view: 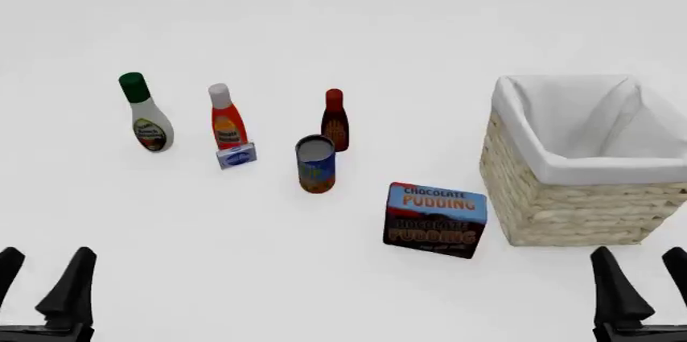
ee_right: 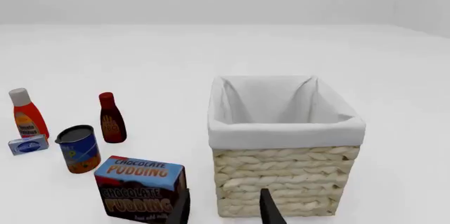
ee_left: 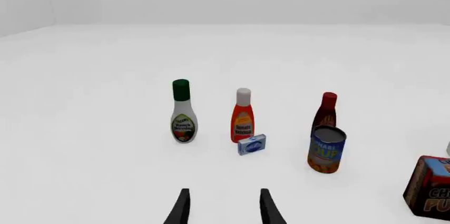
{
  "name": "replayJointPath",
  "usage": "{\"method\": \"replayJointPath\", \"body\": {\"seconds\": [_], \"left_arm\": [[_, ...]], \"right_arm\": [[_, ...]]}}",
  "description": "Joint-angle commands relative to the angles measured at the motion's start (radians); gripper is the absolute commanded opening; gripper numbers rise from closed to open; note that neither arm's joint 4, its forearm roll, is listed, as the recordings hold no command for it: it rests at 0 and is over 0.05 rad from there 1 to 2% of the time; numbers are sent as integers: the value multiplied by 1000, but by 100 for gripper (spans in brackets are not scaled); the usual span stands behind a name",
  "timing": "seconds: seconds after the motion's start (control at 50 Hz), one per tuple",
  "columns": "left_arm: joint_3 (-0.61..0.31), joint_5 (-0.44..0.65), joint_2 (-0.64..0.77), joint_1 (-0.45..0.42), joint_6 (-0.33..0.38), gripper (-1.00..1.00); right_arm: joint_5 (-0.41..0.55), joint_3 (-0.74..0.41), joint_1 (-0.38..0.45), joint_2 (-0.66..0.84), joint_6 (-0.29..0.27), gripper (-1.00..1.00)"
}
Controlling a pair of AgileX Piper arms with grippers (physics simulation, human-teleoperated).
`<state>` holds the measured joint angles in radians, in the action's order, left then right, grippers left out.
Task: Pick the bbq sauce and place it in the basket.
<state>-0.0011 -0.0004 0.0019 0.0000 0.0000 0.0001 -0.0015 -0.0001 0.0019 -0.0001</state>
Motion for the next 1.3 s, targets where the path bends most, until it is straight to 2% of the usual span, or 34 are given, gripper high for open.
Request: {"method": "replayJointPath", "body": {"seconds": [0.02,0.28,0.36,0.42,0.54,0.58,0.64,0.86,1.04,1.06,1.1,1.3], "left_arm": [[-3,-1,6,0,0,100],[-3,-1,6,0,0,100],[-3,-1,6,0,0,100],[-3,-1,6,0,0,100],[-3,-1,6,0,0,100],[-3,-1,6,0,0,100],[-3,-1,6,0,0,100],[-3,-1,6,0,0,100],[-3,-1,6,0,0,100],[-3,-1,6,0,0,100],[-3,-1,6,0,0,100],[-3,-1,6,0,0,100]], "right_arm": [[-29,-2,-2,34,0,100],[-71,0,7,83,-1,100],[-59,-2,-1,73,6,100],[-95,-11,1,116,-5,100],[-50,-67,13,125,-9,100],[-35,-88,10,135,17,100],[3,-128,21,135,5,100],[-4,-232,52,269,-10,100],[-14,-306,38,368,-15,100],[-14,-326,32,390,-32,100],[-10,-338,29,395,-29,100],[4,-438,53,485,-85,100]]}}
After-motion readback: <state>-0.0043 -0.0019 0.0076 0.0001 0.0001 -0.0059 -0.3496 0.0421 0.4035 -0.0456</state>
